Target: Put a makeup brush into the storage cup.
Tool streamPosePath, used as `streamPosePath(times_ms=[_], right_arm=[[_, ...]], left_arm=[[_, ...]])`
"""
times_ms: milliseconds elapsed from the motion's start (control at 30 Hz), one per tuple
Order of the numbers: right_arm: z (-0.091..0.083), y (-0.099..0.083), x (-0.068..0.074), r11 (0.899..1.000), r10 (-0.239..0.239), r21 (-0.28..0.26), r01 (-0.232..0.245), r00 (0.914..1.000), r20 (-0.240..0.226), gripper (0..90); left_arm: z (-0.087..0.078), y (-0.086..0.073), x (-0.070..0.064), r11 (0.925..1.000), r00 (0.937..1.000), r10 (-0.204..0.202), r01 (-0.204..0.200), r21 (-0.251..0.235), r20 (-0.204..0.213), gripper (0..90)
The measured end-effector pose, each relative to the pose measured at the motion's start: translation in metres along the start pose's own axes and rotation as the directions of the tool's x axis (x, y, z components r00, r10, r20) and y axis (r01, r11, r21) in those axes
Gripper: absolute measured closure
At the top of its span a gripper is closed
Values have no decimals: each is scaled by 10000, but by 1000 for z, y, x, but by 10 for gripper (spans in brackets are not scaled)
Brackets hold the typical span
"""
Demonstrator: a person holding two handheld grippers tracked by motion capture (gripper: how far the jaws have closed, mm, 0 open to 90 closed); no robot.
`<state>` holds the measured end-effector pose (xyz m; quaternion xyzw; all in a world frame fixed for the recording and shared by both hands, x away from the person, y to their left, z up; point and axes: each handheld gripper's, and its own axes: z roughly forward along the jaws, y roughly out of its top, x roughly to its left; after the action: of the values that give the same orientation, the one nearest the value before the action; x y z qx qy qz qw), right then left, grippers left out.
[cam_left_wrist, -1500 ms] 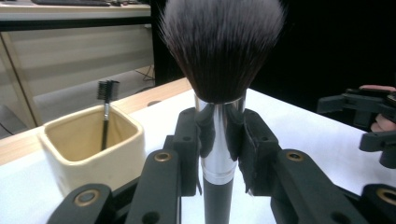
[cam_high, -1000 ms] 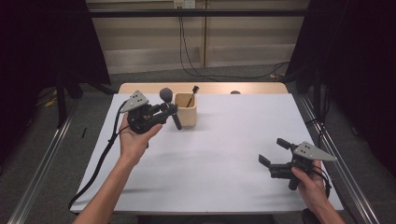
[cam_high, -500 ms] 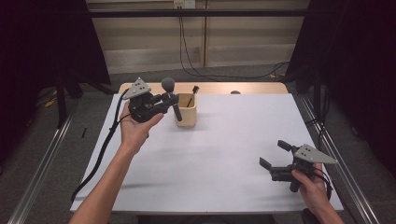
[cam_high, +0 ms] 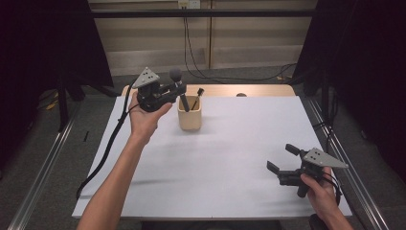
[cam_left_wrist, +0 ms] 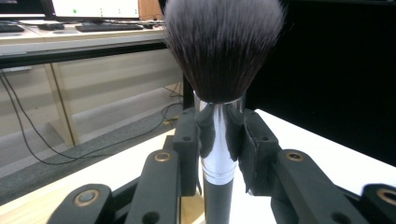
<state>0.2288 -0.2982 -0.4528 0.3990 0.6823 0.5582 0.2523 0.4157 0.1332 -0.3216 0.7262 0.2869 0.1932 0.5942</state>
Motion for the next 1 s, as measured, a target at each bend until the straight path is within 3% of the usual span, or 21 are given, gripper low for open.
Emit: streamPosePath(times_ms=[433, 667, 833, 1000], right_arm=[[0, 0, 1, 10000, -81, -9, 81, 10000, -56, 3], [0, 1, 2, 9999, -166, 29, 166, 9998, -100, 3], [1, 0, 2, 9999, -160, 33, 161, 9997, -160, 2], [0, 0, 2, 9998, -178, 43, 179, 9997, -181, 2]], left_arm=[[15, -2, 17, 9997, 9991, -224, 227, 74, -357, 709], [21, -7, 22, 9996, 9987, -121, 134, 260, -488, 709], [24, -12, 27, 9988, 9979, -358, 374, 309, -534, 708], [29, -16, 26, 9990, 9986, -99, 121, 432, -523, 708]])
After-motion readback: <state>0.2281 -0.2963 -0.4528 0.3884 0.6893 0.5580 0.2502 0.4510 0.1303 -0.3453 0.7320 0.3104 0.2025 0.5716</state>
